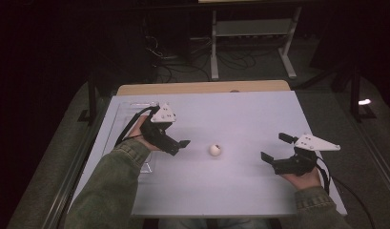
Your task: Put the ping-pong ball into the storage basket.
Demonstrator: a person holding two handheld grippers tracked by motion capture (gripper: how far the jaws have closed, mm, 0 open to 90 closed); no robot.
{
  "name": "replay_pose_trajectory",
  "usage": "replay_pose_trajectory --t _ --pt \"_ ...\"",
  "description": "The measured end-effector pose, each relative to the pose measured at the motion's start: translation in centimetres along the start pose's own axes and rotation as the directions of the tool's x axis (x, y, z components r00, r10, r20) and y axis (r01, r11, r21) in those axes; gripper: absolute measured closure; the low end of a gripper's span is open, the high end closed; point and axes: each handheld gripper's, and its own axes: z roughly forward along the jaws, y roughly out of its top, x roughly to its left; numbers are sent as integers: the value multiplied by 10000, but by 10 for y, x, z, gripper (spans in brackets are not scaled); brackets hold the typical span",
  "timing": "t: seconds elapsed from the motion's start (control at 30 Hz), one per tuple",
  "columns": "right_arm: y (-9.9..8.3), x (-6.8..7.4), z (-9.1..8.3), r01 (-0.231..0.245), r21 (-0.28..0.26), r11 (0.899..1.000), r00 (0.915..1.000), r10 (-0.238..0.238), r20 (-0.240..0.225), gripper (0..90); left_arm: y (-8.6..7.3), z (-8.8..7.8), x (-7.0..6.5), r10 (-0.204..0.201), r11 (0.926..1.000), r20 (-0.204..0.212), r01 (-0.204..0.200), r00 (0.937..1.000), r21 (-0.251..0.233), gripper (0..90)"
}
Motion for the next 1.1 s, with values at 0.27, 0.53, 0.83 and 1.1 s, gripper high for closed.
replay_pose_trajectory --t 0.27,0.53,0.83,1.1 --pt "0 -1 -1 -60 3 10000 10000 60 4 0 7 8 -1 163 9995 115 -166 9998 250 0" --pt "-1 -2 -2 -98 -39 9999 9999 98 24 0 13 19 -2 339 9972 213 -353 9992 657 0" --pt "-1 -2 -1 -42 -56 10000 10000 42 -70 0 22 29 -5 450 9948 339 -479 9984 899 0" --pt "-1 -3 -2 -75 -95 9999 10000 74 -48 0 31 39 -5 640 9916 494 -691 9967 1094 0"
